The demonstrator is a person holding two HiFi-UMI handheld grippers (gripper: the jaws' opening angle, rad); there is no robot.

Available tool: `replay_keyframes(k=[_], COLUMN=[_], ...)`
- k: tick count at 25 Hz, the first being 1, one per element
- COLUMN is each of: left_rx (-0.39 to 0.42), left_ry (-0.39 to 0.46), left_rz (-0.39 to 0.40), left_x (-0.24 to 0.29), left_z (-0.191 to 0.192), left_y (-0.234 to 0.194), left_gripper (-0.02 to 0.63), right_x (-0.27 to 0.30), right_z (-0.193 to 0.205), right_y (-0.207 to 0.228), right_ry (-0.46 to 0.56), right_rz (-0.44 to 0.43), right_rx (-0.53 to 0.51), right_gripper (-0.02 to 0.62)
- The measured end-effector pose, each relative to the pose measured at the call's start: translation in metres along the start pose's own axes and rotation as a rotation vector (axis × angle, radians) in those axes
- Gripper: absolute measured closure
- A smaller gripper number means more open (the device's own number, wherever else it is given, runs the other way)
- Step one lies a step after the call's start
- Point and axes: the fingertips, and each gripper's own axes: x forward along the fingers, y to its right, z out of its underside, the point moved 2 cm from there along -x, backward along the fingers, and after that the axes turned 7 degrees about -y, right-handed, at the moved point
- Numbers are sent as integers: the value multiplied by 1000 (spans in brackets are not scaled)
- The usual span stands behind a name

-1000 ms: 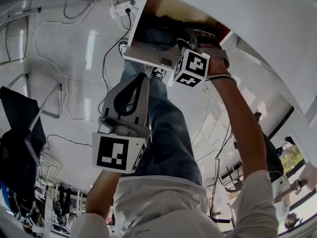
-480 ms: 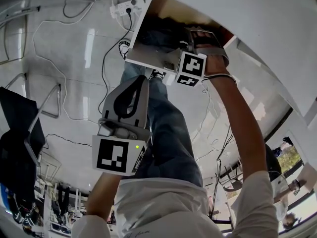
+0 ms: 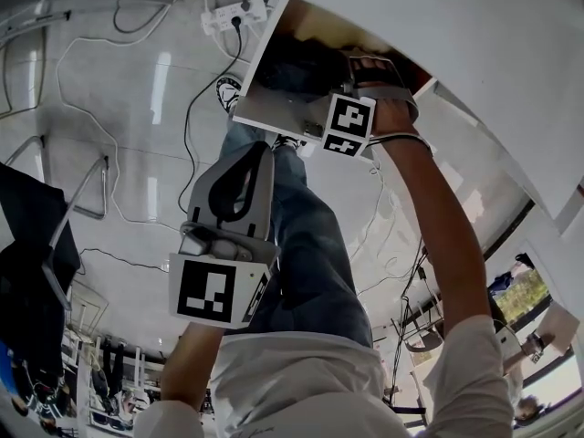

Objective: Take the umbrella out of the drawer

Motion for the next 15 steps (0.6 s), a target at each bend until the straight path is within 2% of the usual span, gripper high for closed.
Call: replay_keyframes(k=[15], left_rx=[-27], left_ry=[-6], left_rz=[-6], left_x=[0], left_z=[-4], left_y=[-13], left_gripper=[589], right_x=[18], right_z=[-3], right_y=[3], right_ry=[-34], right_rz=[0], right_rx=[-17], right_gripper=[304])
